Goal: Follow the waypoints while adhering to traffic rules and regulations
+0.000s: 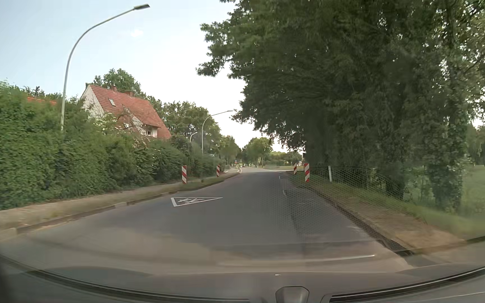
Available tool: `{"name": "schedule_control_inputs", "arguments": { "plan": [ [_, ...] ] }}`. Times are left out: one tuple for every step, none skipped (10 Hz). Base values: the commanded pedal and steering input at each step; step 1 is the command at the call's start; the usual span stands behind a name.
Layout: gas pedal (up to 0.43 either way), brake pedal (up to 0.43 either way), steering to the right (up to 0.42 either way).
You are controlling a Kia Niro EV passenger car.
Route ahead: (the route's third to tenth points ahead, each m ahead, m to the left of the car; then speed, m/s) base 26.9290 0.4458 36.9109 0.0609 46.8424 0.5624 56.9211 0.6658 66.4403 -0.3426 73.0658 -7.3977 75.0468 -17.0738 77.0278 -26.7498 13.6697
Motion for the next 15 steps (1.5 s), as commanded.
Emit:
{"name": "schedule_control_inputs", "arguments": {
  "plan": [
    [0.157,0.006,0.004],
    [0.157,0.006,0.006],
    [0.150,0.006,0.006],
    [0.130,0.006,0.006],
    [0.079,0.006,0.007],
    [0.047,0.006,0.007],
    [0.000,0.006,0.007],
    [0.000,0.006,0.008],
    [0.000,0.006,0.008],
    [0.000,0.006,0.008],
    [0.000,0.006,0.008],
    [0.000,0.006,0.008],
    [0.000,0.006,0.008],
    [0.000,0.006,0.008],
    [0.000,0.006,0.008]
  ]
}}
